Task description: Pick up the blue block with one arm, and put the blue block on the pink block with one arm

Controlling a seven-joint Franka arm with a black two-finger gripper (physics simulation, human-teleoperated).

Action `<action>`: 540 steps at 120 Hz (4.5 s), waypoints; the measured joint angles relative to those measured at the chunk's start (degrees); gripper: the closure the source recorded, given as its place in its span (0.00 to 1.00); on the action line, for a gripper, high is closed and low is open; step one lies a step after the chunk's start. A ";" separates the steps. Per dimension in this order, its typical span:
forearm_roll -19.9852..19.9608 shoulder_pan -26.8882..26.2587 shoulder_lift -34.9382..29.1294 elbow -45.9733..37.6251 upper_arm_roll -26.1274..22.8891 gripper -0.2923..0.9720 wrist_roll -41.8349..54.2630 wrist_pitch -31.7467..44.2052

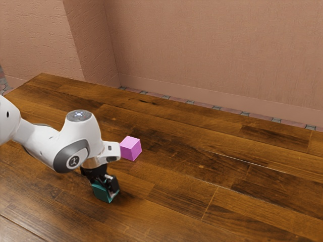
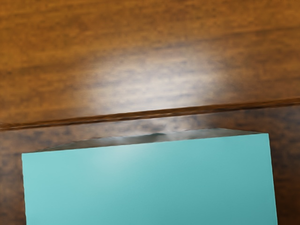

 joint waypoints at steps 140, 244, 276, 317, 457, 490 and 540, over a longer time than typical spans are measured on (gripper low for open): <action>0.15 -0.42 2.32 1.35 0.01 0.40 0.01 1.22; 0.12 -0.69 2.93 18.72 2.08 0.47 -0.57 -6.92; -2.82 -0.36 10.69 34.47 2.49 0.47 1.57 -23.06; -3.85 -0.36 20.41 47.42 2.44 0.46 10.13 -34.02; -6.37 -0.30 25.43 50.25 4.11 0.47 4.77 -24.80; -6.52 -0.31 25.72 50.61 4.10 0.48 2.87 -24.69; -6.88 -0.32 26.15 50.72 4.11 0.34 1.63 -24.61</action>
